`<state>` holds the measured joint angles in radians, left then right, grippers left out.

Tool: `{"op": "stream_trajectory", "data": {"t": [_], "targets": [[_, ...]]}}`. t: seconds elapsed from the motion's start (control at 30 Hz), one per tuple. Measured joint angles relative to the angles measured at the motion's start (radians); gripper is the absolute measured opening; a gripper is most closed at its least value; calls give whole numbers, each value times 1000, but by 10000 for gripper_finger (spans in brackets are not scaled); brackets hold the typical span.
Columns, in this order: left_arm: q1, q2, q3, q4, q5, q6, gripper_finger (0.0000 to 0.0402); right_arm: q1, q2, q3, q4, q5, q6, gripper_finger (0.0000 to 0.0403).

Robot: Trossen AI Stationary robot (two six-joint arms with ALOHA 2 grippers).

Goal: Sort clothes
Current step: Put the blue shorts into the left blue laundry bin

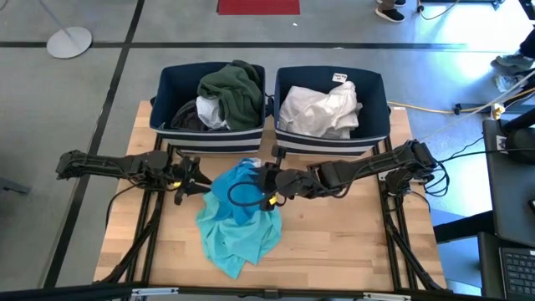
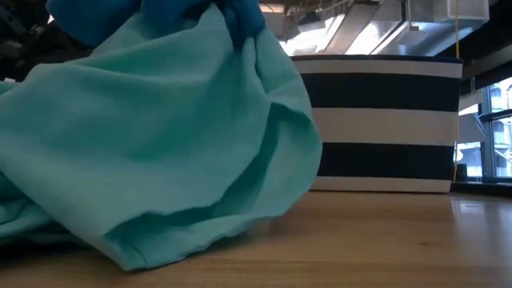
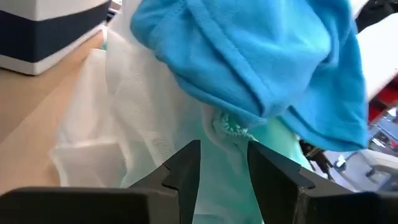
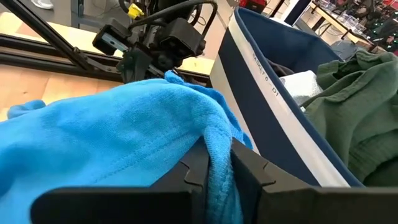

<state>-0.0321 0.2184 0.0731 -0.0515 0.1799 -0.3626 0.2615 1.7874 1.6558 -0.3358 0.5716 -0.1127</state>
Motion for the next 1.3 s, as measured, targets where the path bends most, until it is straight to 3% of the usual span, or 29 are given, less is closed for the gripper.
{"op": "stream_trajectory", "data": {"t": [0.2,0.47,0.9,1.0,1.17,1.3], "targets": [[0,-3,0,42,126,-4,125,0,0,0,-1,-4,1,43],[17,-3,2,95,91,-32,125,0,0,0,-3,-5,0,43],[12,23,-63,179,122,-22,124,-15,2,0,63,-19,-21,43],[12,34,-63,140,103,-1,102,-22,2,0,92,-30,-23,44],[14,63,-63,117,60,13,18,-27,2,0,158,-33,-27,44],[13,78,-63,100,30,18,10,-27,2,0,250,13,-78,44]]}}
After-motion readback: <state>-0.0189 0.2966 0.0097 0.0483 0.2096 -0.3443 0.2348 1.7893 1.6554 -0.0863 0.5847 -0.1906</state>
